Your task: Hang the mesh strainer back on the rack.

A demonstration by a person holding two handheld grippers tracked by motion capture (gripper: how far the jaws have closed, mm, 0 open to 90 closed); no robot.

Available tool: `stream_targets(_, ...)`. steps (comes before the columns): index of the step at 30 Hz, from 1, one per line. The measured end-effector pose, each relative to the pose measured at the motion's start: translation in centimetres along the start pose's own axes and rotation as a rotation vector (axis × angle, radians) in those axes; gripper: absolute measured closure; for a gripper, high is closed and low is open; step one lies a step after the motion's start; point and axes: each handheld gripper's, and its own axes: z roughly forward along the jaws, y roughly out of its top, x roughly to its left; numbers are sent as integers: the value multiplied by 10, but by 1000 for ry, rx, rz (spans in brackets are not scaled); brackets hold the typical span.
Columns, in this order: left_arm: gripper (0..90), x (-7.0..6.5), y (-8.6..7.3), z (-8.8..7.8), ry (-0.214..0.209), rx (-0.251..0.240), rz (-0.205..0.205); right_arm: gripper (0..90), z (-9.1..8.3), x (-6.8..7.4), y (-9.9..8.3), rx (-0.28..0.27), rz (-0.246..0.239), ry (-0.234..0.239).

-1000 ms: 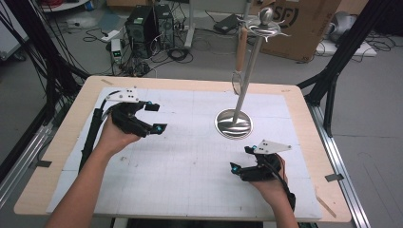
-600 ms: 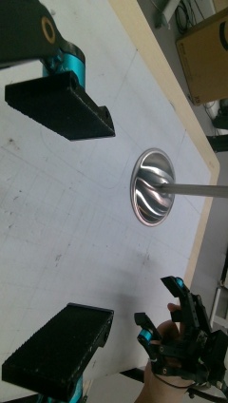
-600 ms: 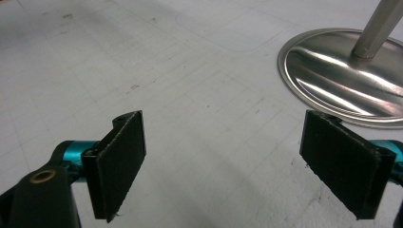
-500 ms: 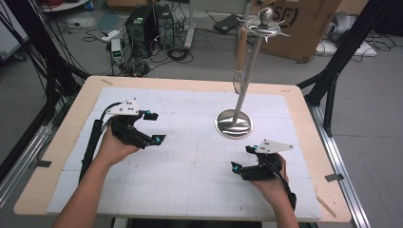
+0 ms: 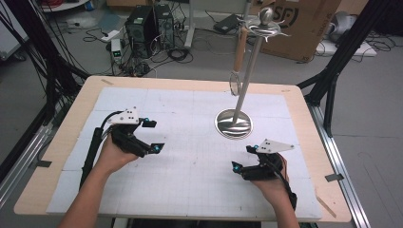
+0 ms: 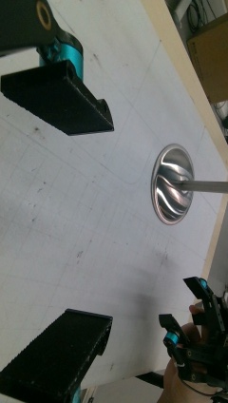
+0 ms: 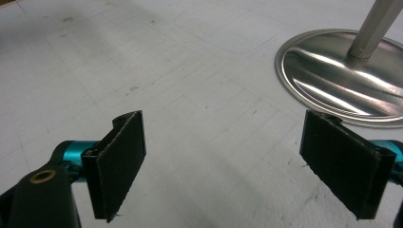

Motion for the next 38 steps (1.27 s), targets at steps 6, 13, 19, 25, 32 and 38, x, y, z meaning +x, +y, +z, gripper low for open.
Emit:
stream_targets(6,87,-2,-4,-1,10,2,9,144,0,0,0,4,4,-3)
stream_targets(13,86,-4,-11,-3,15,-1,5,144,0,0,0,3,-4,-9)
stream_targets(19,86,-5,-18,-5,25,6,-2,144,-1,-1,0,3,0,-10)
stream_targets(25,84,-9,-21,-3,32,21,7,144,-2,-1,0,0,-5,-10)
stream_targets(32,84,-7,-32,-3,38,15,-15,144,-3,-2,-1,2,-4,-17)
stream_targets(38,84,-5,-38,-4,43,1,-31,144,-3,-2,-1,5,0,-18)
